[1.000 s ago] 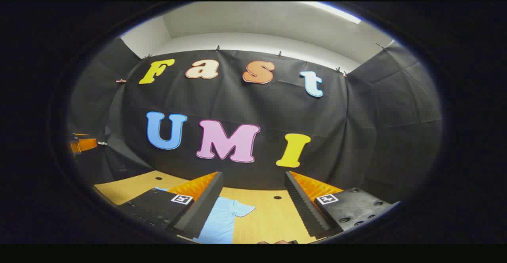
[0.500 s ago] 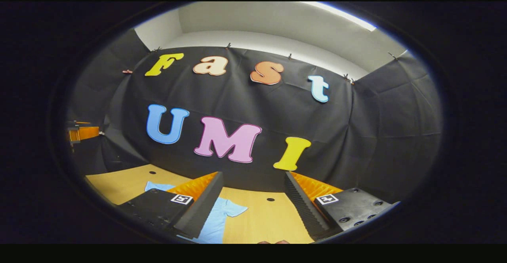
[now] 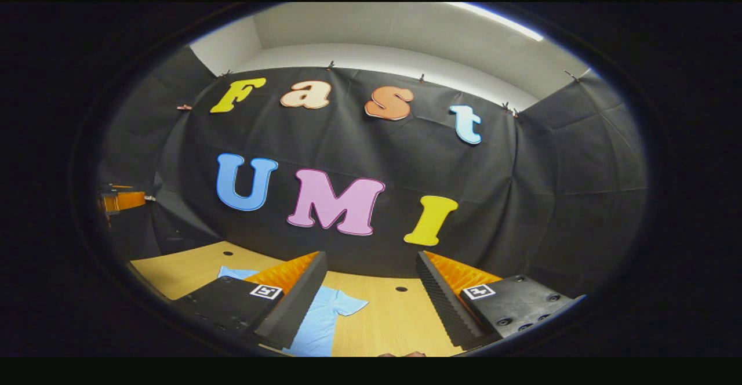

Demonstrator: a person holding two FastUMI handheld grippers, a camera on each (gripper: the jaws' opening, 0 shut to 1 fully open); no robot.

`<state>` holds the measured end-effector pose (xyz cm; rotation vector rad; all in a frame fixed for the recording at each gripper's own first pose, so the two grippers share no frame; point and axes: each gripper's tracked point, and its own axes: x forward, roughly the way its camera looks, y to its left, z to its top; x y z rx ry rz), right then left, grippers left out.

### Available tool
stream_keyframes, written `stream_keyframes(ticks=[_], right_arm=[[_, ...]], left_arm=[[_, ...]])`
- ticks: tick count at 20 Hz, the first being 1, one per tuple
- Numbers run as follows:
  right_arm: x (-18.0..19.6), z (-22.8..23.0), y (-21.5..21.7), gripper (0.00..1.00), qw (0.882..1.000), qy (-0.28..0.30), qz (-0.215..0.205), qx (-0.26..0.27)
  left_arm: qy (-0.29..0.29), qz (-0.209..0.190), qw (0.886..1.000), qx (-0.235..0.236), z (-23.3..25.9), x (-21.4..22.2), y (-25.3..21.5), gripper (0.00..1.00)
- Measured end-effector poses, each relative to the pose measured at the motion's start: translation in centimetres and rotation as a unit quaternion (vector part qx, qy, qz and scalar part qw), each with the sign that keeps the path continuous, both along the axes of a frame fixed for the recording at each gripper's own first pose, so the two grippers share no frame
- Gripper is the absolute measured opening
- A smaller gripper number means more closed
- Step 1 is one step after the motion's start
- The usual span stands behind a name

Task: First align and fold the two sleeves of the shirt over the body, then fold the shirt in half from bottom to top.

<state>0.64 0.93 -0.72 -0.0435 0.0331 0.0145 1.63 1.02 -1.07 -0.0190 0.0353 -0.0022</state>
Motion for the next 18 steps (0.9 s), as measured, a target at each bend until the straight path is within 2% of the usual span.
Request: stream_keyframes(ticks=[1, 5, 11, 15, 18], right_arm=[[0.0, 0.1, 0.0, 0.98, 1.0, 0.001, 0.001, 0.002], [0.2, 0.2, -0.3, 0.97, 1.0, 0.01, -0.003, 0.0], [1.4, 0.2, 0.4, 0.97, 1.0, 0.02, 0.017, -0.008], [3.0, -0.5, 2.4, 0.96, 0.998, 0.031, 0.051, -0.02], [4.8, -1.5, 3.7, 0.96, 0.996, 0.047, 0.075, -0.018]], left_arm=[[-0.002, 0.0, 1.0, 0.003, 0.2, 0.0, 0.0, 0.96], [-0.001, -0.004, 1.0, 0.005, 0.2, -0.1, -0.1, 0.97], [-0.001, -0.009, 1.0, 0.009, 0.3, -0.9, 0.7, 0.96], [-0.002, 0.0, 1.0, 0.001, 0.1, -1.1, 1.5, 0.97], [0.006, 0.0, 1.0, 0.013, -0.2, -0.9, 1.8, 0.97]])
